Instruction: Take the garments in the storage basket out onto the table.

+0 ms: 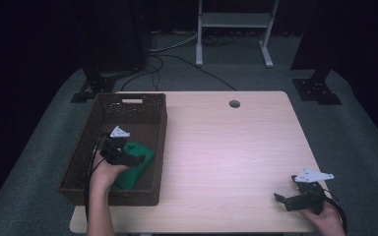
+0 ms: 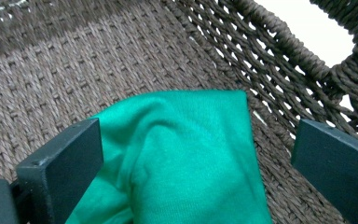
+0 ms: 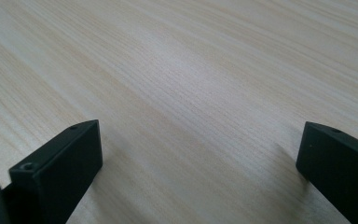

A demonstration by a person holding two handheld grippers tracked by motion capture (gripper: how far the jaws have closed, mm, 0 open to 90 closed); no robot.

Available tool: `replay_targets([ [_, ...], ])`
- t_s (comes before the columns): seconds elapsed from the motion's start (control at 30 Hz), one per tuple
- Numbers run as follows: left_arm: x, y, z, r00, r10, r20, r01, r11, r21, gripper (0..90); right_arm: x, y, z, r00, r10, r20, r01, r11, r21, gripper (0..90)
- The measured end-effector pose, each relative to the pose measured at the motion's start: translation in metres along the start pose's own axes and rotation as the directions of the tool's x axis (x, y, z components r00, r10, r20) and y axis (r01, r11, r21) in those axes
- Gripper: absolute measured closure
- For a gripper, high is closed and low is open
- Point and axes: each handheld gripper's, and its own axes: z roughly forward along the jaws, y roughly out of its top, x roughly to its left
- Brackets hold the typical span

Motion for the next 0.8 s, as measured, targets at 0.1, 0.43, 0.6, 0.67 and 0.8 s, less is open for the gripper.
replay_targets([
  [0.1,0.0,0.0,0.001,1.0,-0.003,0.003,0.003,0.9999,0.012,1.3,0.0,0.0,0.0,1.0,0.0,0.0,0.0,1.0,0.0,0.0],
  [0.43,0.002,-0.002,0.008,0.9994,-0.026,0.021,0.024,0.9966,0.079,1.3,0.0,0.0,0.0,1.0,0.0,0.0,0.0,1.0,0.0,0.0],
  [0.6,0.001,-0.003,0.01,0.9995,-0.026,0.02,0.024,0.9949,0.098,1.3,0.0,0.0,0.0,1.0,0.0,0.0,0.0,1.0,0.0,0.0],
  [0.67,0.001,-0.003,0.011,0.9994,-0.028,0.022,0.025,0.9939,0.107,1.3,0.0,0.0,0.0,1.0,0.0,0.0,0.0,1.0,0.0,0.0],
  [0.8,0.001,-0.004,0.015,0.9989,-0.037,0.03,0.033,0.9907,0.132,1.3,0.0,0.0,0.0,1.0,0.001,0.0,-0.001,1.0,0.0,0.0],
])
